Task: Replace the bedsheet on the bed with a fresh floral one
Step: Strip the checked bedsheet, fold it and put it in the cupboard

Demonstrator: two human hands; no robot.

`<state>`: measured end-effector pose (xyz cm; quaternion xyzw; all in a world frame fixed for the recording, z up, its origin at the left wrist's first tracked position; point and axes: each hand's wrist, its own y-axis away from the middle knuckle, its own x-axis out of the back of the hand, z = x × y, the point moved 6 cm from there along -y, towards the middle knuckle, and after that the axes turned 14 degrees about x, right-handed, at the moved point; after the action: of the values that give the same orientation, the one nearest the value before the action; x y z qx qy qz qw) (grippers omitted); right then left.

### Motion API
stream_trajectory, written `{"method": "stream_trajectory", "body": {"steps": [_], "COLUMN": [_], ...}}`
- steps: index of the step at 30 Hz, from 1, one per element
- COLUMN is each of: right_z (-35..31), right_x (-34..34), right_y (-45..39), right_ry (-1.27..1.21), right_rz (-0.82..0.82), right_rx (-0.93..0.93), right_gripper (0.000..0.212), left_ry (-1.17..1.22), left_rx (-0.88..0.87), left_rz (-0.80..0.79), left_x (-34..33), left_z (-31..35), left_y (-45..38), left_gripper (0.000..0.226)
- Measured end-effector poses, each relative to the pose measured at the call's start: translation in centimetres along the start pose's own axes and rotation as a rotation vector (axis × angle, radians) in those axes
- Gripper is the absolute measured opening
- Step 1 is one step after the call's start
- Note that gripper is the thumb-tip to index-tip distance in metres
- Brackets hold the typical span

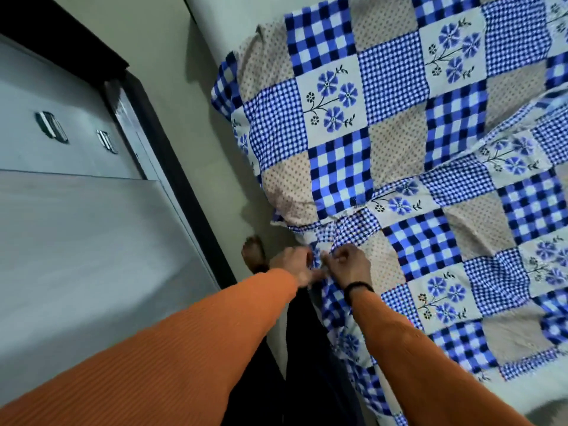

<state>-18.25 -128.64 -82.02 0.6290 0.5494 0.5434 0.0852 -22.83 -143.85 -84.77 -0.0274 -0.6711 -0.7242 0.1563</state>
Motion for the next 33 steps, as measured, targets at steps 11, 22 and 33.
{"method": "stream_trajectory", "body": {"steps": [11,22,33], "right_z": [-4.6,-3.5,9.0], "right_x": [-1.9,0.1,10.1], "right_y": [-0.1,-0.9,1.6], "right_ry": [0.114,-0.225,-0.493], "right_rz": [-0.220,0.137,0.409], "right_rx": [0.203,-0.007,-0.252], "right_gripper": [0.018,0.013,0.023], "left_ry": [-0.104,0.134,-0.204], "left_rx": [-0.021,0.084,-0.399], "left_rz": [0.286,0.273,0.378], "left_x": [3.4,6.6,2.2], "left_z": [-5.3,-5.4,10.8], "left_y": [1.2,-0.8,4.7], "left_gripper": [0.024,0.013,0.015]}}
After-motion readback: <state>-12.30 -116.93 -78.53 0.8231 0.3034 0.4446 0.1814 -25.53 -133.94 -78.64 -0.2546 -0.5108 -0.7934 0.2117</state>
